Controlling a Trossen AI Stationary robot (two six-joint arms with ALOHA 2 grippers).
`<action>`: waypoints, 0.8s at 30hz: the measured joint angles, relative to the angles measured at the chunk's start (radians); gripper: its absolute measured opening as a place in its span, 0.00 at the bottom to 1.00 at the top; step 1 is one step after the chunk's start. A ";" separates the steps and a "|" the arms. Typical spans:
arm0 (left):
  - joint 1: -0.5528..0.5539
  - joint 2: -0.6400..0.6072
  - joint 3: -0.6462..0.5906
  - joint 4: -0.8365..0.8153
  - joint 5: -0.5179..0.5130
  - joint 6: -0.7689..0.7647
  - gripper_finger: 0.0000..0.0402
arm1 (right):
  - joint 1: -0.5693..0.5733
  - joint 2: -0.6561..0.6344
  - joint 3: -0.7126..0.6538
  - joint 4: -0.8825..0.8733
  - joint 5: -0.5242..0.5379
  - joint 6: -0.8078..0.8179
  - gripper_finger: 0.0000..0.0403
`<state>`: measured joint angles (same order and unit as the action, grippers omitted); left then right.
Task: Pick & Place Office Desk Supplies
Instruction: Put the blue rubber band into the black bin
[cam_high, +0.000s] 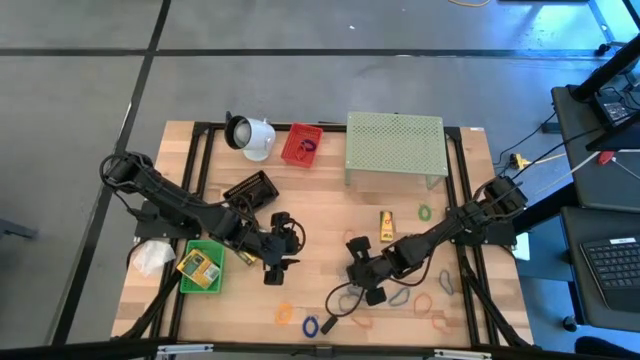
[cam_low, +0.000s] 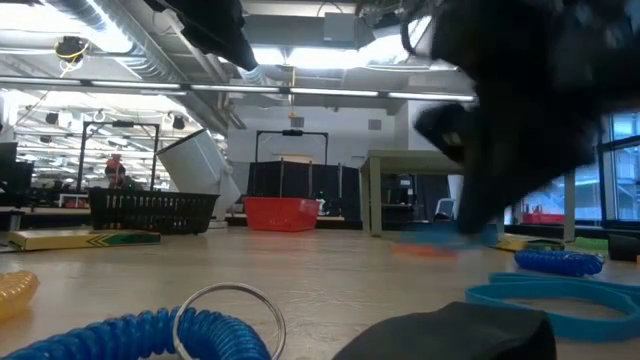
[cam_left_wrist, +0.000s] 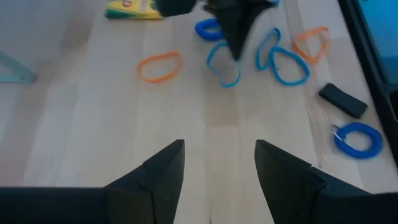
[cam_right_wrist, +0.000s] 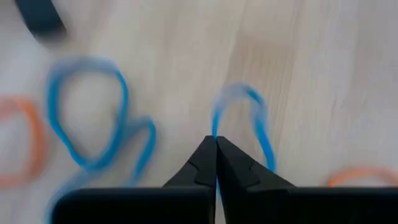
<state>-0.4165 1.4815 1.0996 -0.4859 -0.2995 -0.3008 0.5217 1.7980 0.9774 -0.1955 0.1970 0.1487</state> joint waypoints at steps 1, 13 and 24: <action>0.002 0.000 0.000 0.000 -0.009 0.000 0.47 | 0.000 -0.008 0.017 0.002 0.000 -0.002 0.01; 0.003 0.000 -0.001 0.261 -0.105 -0.048 0.48 | 0.000 -0.032 0.173 0.051 -0.003 -0.029 0.00; 0.002 0.000 -0.001 0.393 -0.250 0.139 0.48 | 0.000 -0.032 0.223 0.049 -0.003 -0.030 0.00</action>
<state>-0.4141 1.4815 1.0988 -0.0929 -0.5499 -0.1617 0.5220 1.7660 1.2000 -0.1465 0.1944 0.1188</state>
